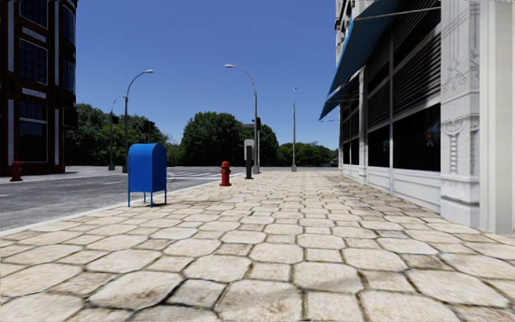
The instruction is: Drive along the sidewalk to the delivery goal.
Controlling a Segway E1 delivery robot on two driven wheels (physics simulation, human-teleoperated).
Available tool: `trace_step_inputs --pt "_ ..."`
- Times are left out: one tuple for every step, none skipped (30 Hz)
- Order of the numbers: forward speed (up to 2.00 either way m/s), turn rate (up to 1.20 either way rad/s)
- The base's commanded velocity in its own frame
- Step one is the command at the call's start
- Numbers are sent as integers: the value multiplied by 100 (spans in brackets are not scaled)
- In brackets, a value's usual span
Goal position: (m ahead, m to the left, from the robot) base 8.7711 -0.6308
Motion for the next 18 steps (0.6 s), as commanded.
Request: trace_step_inputs --pt "200 0" --pt "200 0" --pt "200 0" --pt "200 0" --pt "200 0" --pt "200 0" --pt "200 0" --pt "200 0" --pt "200 0" --pt "200 0" --pt "200 0" --pt "200 0" --pt "200 0" --pt "200 0" --pt "200 0" --pt "200 0" --pt "200 0" --pt "200 0"
